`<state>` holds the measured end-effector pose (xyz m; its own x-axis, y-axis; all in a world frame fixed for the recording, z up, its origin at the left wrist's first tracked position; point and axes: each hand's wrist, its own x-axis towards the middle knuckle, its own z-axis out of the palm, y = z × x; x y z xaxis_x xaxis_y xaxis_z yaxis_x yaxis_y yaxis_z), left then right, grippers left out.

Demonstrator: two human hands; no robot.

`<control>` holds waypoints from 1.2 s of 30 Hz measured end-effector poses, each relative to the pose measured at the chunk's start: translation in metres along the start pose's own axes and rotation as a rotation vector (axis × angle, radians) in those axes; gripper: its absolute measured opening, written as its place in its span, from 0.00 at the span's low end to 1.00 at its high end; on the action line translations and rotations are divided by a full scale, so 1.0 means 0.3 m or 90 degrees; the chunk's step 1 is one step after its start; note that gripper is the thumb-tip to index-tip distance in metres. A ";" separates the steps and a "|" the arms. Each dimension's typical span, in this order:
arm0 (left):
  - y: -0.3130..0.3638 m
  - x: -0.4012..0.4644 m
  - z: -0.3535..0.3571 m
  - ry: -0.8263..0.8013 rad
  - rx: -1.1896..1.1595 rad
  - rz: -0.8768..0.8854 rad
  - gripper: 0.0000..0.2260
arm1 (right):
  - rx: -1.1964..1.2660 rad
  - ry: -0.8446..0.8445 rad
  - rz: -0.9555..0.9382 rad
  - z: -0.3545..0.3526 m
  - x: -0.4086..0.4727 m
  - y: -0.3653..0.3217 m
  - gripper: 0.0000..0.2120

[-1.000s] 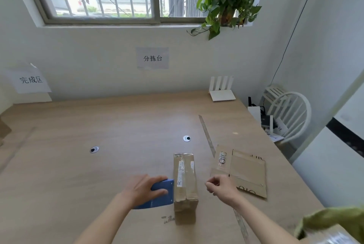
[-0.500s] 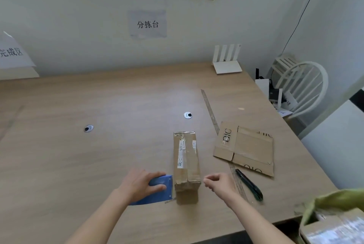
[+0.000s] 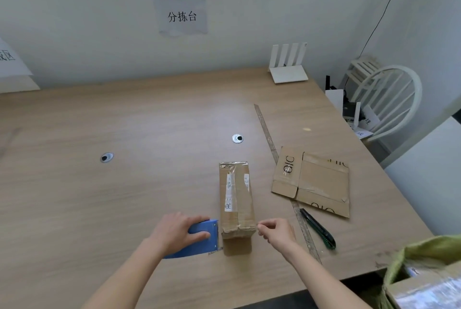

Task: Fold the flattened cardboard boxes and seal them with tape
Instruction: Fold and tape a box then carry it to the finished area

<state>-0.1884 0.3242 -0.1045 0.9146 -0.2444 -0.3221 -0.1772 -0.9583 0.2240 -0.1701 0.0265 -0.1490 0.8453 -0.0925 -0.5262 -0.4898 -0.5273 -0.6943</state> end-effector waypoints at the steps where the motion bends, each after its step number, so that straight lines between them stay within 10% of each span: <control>1: -0.003 0.006 0.008 -0.001 -0.002 -0.001 0.23 | -0.001 -0.001 0.004 0.009 0.007 0.007 0.07; 7: -0.027 0.033 0.048 -0.002 -0.056 -0.018 0.25 | 0.012 0.004 0.031 0.058 0.064 0.029 0.04; 12: -0.042 0.038 0.055 0.000 -0.068 -0.015 0.25 | -0.066 -0.029 0.060 0.062 0.082 0.059 0.32; 15: -0.058 0.031 0.056 0.000 -0.074 -0.018 0.26 | -0.160 0.036 0.052 0.052 0.061 0.072 0.30; 19: -0.064 0.025 0.058 -0.002 -0.080 -0.014 0.26 | -0.193 0.185 -0.204 0.090 -0.001 -0.040 0.23; 23: -0.061 0.022 0.054 0.007 -0.074 -0.016 0.25 | -0.390 0.032 -0.477 0.206 -0.011 -0.149 0.28; 36: -0.122 -0.001 -0.021 0.008 -0.002 -0.016 0.24 | -0.592 0.025 -0.414 0.325 0.078 -0.040 0.31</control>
<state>-0.1800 0.3604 -0.1069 0.9232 -0.2183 -0.3162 -0.1526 -0.9636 0.2196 -0.1653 0.1131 -0.2008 0.8957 0.4103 -0.1714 0.3793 -0.9061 -0.1874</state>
